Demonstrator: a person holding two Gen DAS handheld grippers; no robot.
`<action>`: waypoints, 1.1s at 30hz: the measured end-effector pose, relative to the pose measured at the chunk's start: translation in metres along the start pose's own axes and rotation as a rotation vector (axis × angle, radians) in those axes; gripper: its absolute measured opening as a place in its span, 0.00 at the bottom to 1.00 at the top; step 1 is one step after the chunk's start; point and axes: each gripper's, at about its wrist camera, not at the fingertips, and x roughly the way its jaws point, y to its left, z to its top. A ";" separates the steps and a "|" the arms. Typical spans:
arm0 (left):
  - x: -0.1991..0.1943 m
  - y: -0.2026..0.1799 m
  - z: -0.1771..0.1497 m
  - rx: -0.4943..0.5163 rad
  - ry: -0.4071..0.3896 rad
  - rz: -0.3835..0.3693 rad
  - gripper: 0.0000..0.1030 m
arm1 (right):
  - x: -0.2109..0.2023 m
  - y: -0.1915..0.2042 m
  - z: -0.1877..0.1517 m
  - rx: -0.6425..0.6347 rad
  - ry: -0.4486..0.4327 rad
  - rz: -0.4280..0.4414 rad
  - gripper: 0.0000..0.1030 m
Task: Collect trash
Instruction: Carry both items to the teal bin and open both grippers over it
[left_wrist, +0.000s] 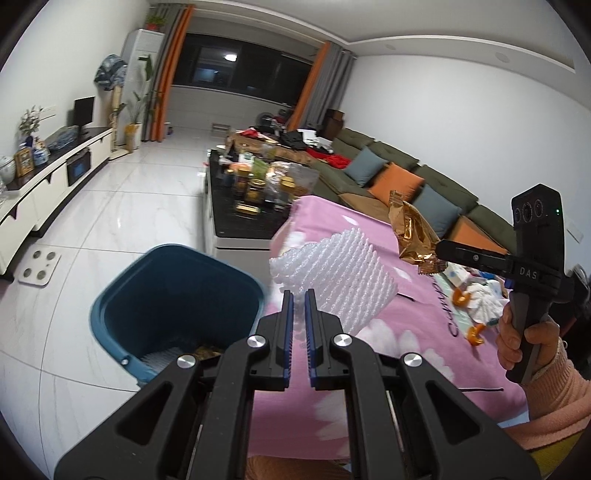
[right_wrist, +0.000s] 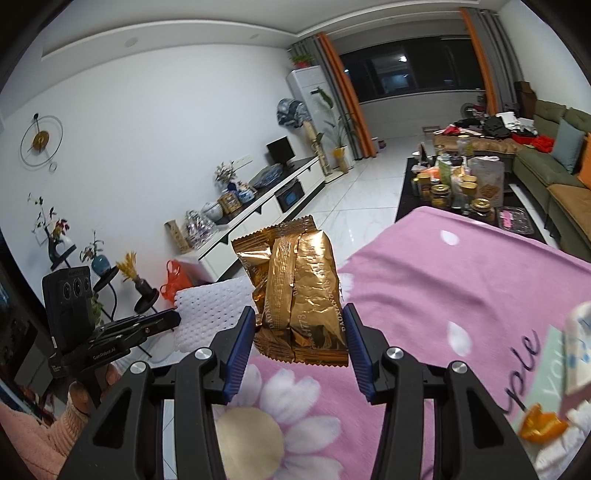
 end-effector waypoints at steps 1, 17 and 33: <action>-0.001 0.005 0.000 -0.006 -0.002 0.008 0.06 | 0.003 0.003 0.002 -0.006 0.005 0.003 0.45; -0.002 0.062 -0.006 -0.095 -0.002 0.120 0.06 | 0.078 0.048 0.021 -0.092 0.109 0.042 0.45; 0.013 0.096 -0.019 -0.177 0.041 0.191 0.06 | 0.142 0.076 0.022 -0.134 0.224 0.060 0.45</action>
